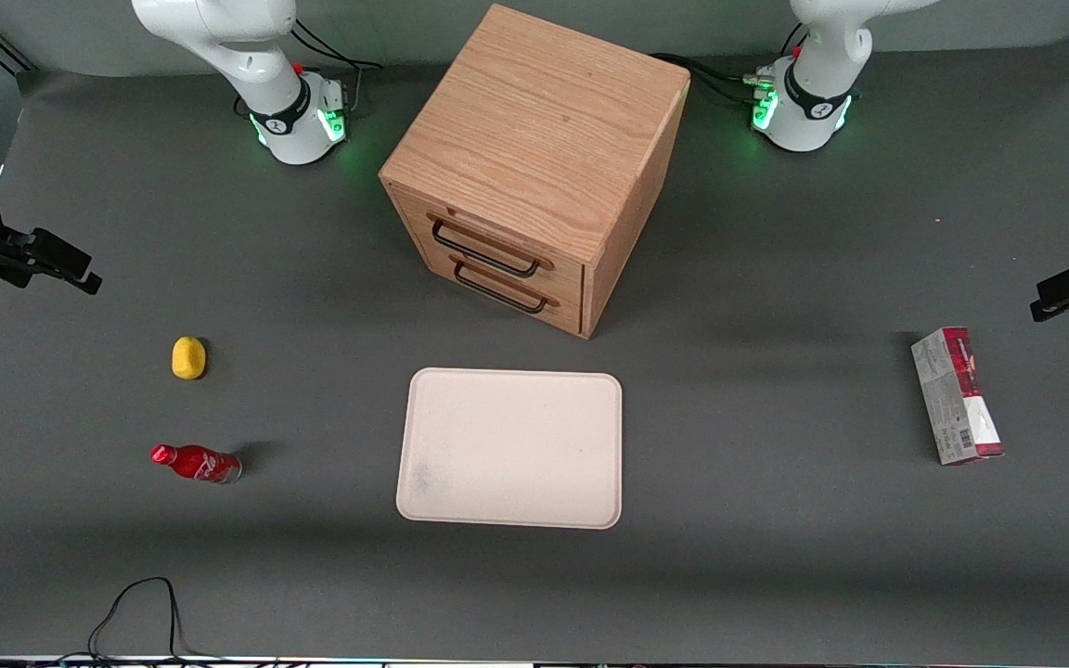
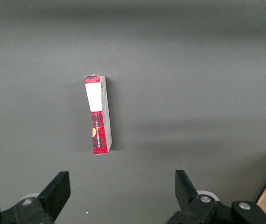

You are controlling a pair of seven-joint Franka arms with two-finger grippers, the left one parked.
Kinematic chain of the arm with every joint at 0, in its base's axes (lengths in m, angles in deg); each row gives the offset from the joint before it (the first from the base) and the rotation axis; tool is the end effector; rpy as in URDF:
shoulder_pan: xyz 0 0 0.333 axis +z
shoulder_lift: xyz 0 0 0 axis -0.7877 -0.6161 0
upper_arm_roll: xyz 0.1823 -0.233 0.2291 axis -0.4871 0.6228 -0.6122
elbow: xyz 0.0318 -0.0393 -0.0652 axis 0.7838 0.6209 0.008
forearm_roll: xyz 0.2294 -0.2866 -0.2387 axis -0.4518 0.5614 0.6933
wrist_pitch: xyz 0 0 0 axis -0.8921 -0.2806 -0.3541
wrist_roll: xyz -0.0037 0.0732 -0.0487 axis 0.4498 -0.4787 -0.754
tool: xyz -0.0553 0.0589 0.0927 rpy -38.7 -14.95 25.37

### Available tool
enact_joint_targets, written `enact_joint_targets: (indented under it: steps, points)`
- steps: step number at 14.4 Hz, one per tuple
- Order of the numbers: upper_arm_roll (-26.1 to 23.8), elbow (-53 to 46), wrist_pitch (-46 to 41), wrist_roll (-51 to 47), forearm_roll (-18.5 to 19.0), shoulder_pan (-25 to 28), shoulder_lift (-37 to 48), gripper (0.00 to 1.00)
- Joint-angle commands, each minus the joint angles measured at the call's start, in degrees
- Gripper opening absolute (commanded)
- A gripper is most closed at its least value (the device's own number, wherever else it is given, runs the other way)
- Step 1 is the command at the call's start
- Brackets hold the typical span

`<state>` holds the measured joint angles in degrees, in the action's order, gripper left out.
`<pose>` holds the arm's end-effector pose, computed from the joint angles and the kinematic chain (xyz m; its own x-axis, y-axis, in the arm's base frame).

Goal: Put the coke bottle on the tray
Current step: 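Move the right gripper down toward the red Coca-Cola bottle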

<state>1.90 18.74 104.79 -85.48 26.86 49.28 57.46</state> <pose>0.5785 -0.0375 0.6396 0.9850 -0.1612 0.0616 -0.1588 -0.9864 -0.0413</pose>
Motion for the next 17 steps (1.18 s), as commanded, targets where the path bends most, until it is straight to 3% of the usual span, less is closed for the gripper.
enact_joint_targets:
  steps: [1, 7, 11, 17]
  points:
    - [0.3, 0.6, 0.3, 0.9, -1.1, -0.1, 1.0, 1.00]
    - [0.1, -1.8, -0.2, 0.8, -1.9, 0.0, -3.2, 1.00]
    - [0.4, -12.5, 0.6, 1.8, -1.9, -0.6, -16.3, 0.99]
    - [0.1, -15.8, 12.8, 2.4, -1.8, -0.4, -30.0, 0.99]
